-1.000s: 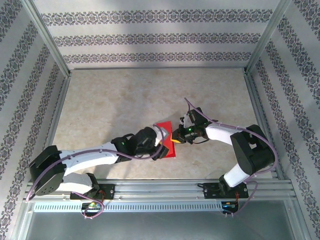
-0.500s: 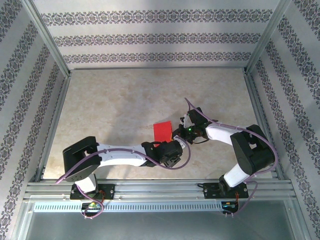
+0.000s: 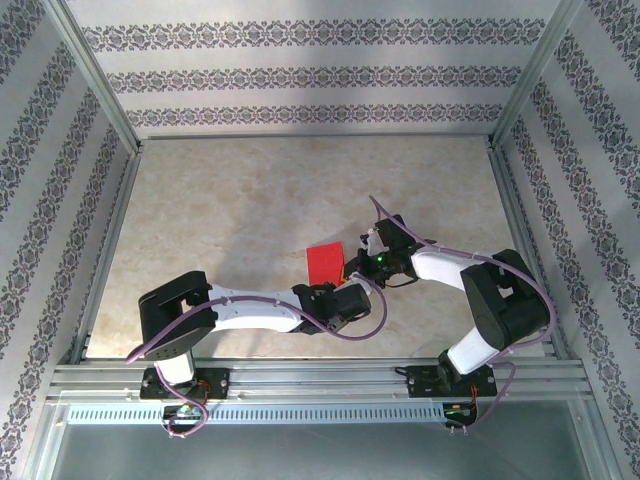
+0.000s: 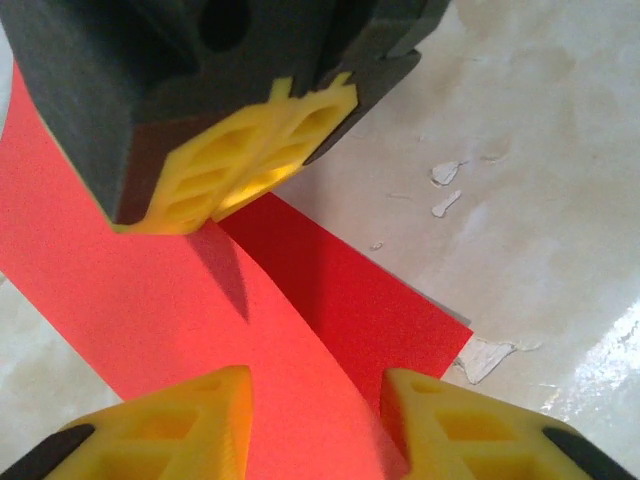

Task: Fold a paper plane with a square sheet of paper (fold left side to right side)
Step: Fold the triangle a second time at the center of the table.

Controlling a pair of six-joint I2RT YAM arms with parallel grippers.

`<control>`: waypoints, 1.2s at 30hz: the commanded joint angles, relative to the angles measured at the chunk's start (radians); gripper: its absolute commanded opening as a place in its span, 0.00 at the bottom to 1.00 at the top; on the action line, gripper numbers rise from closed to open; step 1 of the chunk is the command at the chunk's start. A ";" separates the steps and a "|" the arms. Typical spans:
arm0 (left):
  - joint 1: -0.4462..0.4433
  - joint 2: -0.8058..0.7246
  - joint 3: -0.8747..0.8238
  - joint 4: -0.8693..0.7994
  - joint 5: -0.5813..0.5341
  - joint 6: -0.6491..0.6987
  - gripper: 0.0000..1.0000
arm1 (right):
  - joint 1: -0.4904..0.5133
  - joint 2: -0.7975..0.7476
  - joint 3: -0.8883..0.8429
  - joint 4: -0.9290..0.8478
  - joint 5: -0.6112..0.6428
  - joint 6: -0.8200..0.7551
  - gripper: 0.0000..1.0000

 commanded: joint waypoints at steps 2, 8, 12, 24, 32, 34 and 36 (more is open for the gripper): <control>-0.015 -0.024 -0.011 0.002 -0.014 -0.003 0.24 | -0.015 -0.002 -0.006 -0.014 0.011 0.004 0.00; -0.015 -0.059 -0.039 0.040 -0.011 -0.015 0.13 | -0.015 0.007 -0.001 -0.013 0.012 -0.001 0.01; -0.015 -0.077 -0.054 0.059 -0.002 -0.029 0.06 | -0.018 0.002 0.006 -0.013 0.009 -0.003 0.06; 0.053 -0.165 -0.145 0.158 0.174 -0.150 0.00 | -0.100 -0.148 0.011 -0.072 0.029 -0.058 0.41; 0.172 -0.196 -0.230 0.296 0.402 -0.297 0.00 | -0.185 -0.272 -0.092 -0.114 0.022 -0.121 0.31; 0.197 -0.199 -0.254 0.341 0.451 -0.333 0.00 | -0.179 -0.289 -0.121 -0.104 0.009 -0.123 0.22; 0.215 -0.202 -0.273 0.377 0.479 -0.359 0.00 | -0.159 -0.305 -0.151 -0.088 0.000 -0.118 0.12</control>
